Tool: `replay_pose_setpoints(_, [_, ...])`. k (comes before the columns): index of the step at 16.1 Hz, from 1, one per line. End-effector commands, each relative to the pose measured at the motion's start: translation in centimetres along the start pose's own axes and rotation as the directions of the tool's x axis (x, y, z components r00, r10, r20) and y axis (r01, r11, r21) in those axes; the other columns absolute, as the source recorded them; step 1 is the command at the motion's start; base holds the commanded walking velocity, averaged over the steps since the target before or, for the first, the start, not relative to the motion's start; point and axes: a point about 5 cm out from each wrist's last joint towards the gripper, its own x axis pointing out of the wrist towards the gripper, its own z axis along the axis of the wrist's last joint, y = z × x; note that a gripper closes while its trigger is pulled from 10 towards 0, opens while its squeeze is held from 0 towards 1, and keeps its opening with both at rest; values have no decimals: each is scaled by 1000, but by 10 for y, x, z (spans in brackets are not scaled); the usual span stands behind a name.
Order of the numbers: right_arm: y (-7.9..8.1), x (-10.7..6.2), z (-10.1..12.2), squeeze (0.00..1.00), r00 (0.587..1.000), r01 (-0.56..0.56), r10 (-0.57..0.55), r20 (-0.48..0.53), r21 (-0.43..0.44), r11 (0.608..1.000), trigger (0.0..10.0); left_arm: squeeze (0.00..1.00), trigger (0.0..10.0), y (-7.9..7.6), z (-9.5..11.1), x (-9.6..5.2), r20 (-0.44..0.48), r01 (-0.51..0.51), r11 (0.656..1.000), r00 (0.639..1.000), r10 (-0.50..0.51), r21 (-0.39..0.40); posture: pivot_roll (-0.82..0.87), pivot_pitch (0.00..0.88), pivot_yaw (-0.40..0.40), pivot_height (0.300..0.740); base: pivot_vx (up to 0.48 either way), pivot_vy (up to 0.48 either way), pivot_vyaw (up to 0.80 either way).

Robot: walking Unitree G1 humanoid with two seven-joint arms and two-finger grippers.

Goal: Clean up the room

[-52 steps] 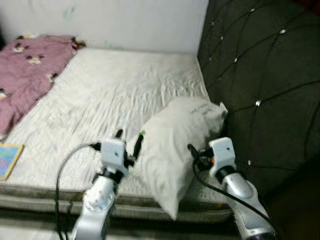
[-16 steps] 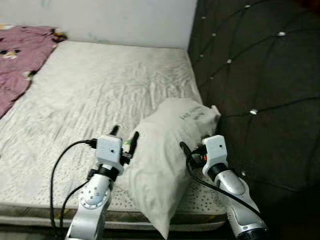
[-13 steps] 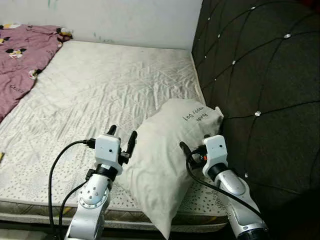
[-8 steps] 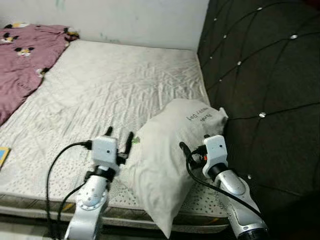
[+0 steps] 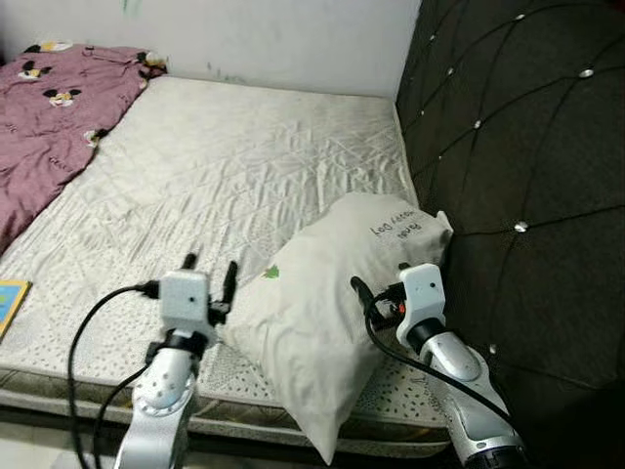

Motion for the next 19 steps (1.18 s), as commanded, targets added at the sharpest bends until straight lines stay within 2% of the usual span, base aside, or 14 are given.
replay_pose_setpoints(1, [-8, -3, 7, 0, 998, 45, -45, 32, 9, 999, 10000, 0, 10000, 23, -3, -8, -27, -141, 990, 990, 141, -9, -30, 59, -27, 740, 0, 0, 0])
replay_pose_setpoints(3, [-12, -8, 12, 0, 993, 107, -107, 53, 3, 994, 10000, 0, 10000, 40, -9, -20, -82, -257, 966, 964, 255, -16, -26, 62, -30, 740, 0, 0, 0])
replay_pose_setpoints(6, [-16, -15, 16, 0, 983, 169, -169, 69, 15, 986, 10000, 0, 10000, 52, -16, -36, -124, -319, 948, 941, 314, -17, -20, 71, -35, 740, 0, 0, 0])
replay_pose_setpoints(10, [-17, -19, 14, 0, 977, 205, -207, 50, 34, 978, 10000, 0, 10000, 48, -15, -35, -140, -295, 955, 948, 287, -38, -17, 73, -33, 740, 0, 0, 0])
replay_pose_setpoints(19, [-14, -17, 13, 0, 982, 183, -184, 38, 41, 982, 10000, 0, 10000, 46, -13, -31, -145, -283, 958, 951, 274, -48, -21, 78, -32, 633, 0, 0, 0])
